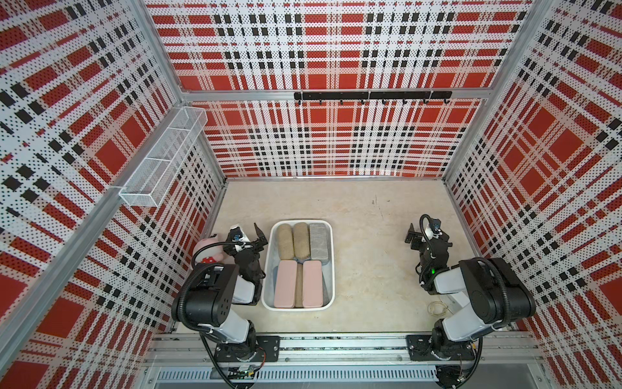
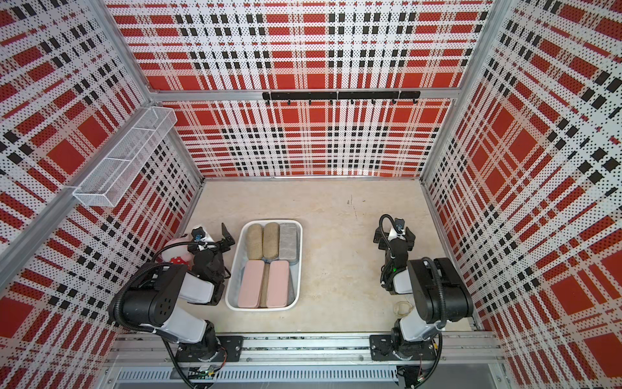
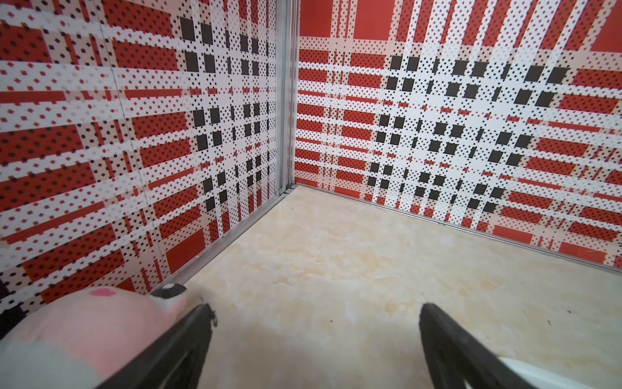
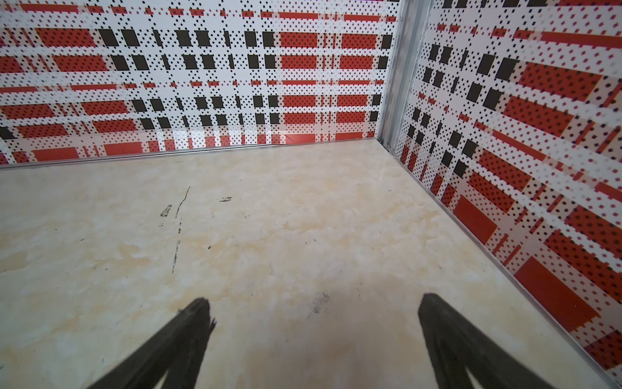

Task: Put the glasses cases into the storage boxes
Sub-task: Reset both arms

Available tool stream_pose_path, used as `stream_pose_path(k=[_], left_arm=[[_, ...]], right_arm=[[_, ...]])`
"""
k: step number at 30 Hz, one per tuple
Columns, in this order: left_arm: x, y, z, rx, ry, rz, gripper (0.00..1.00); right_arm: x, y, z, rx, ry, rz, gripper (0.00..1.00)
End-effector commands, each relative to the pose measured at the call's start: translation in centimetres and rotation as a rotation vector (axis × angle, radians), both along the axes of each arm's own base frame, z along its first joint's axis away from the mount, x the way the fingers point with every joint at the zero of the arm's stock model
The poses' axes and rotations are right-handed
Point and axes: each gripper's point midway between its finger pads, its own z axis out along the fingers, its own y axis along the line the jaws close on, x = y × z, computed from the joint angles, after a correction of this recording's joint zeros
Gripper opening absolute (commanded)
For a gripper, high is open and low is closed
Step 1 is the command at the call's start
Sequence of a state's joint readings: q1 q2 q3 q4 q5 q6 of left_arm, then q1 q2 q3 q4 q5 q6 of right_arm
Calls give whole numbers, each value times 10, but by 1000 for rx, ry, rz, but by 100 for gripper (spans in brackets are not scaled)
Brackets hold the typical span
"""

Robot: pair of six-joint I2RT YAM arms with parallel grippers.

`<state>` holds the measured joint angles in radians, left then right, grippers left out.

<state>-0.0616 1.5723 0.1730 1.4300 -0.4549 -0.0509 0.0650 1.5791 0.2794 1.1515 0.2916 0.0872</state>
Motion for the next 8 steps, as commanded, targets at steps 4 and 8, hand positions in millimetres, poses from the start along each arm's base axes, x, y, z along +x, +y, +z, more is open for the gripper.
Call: stream_pose_path(k=[4,8], left_arm=[[1,2,9,12,-34,17,98],[1,1,10,11,-36,15,98]], right_arm=[[5,1,6,-1,-18,10,100],[1,1,10,-5,-39,11,100]])
